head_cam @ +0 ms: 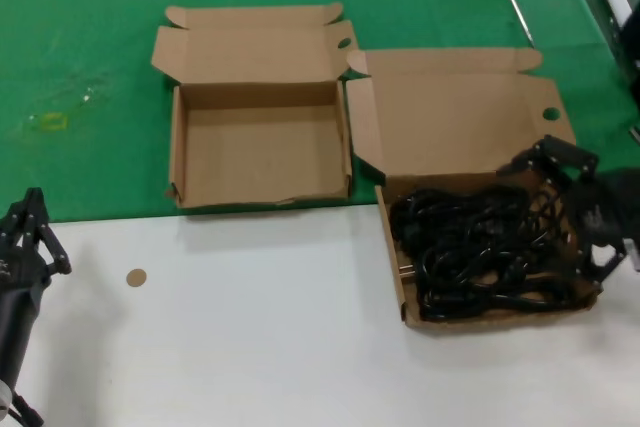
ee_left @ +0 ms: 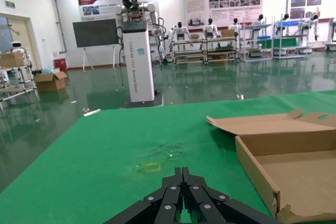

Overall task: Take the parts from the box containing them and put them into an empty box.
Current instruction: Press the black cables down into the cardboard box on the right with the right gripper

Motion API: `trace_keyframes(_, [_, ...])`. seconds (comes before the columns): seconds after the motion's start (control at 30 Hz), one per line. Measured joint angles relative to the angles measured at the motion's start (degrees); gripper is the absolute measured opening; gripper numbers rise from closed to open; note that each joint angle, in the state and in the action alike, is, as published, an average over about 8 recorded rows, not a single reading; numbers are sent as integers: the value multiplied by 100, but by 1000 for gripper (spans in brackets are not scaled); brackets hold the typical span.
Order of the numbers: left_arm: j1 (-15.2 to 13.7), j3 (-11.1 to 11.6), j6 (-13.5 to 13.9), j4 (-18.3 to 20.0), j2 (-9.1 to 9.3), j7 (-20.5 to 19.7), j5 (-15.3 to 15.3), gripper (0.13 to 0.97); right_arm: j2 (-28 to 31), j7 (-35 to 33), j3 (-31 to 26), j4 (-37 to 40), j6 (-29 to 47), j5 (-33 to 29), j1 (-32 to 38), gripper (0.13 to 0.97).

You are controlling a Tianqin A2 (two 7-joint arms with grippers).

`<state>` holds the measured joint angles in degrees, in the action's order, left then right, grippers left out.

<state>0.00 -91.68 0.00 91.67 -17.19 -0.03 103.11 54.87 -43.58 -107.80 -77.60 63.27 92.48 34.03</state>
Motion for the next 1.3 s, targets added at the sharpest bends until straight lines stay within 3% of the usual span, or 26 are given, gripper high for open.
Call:
trace_keyframes(0.4, [0, 0, 0, 0, 0, 0, 0, 152, -320, -203, -185, 130, -134, -152, 129, 936])
trace_keyframes(0.7, [0, 0, 0, 0, 0, 0, 0, 152, -407, -244, -186, 200, -254, -126, 39, 834])
trace_keyframes(0.97, [0, 0, 0, 0, 0, 0, 0, 152, -451, -243, -156, 291, -355, -64, -112, 661])
trace_keyframes(1.1, [0, 0, 0, 0, 0, 0, 0, 152, -476, -257, -139, 340, -399, -30, -182, 661])
trace_keyframes(1.3, [0, 0, 0, 0, 0, 0, 0, 152, -530, -315, -142, 457, -453, -20, -227, 493])
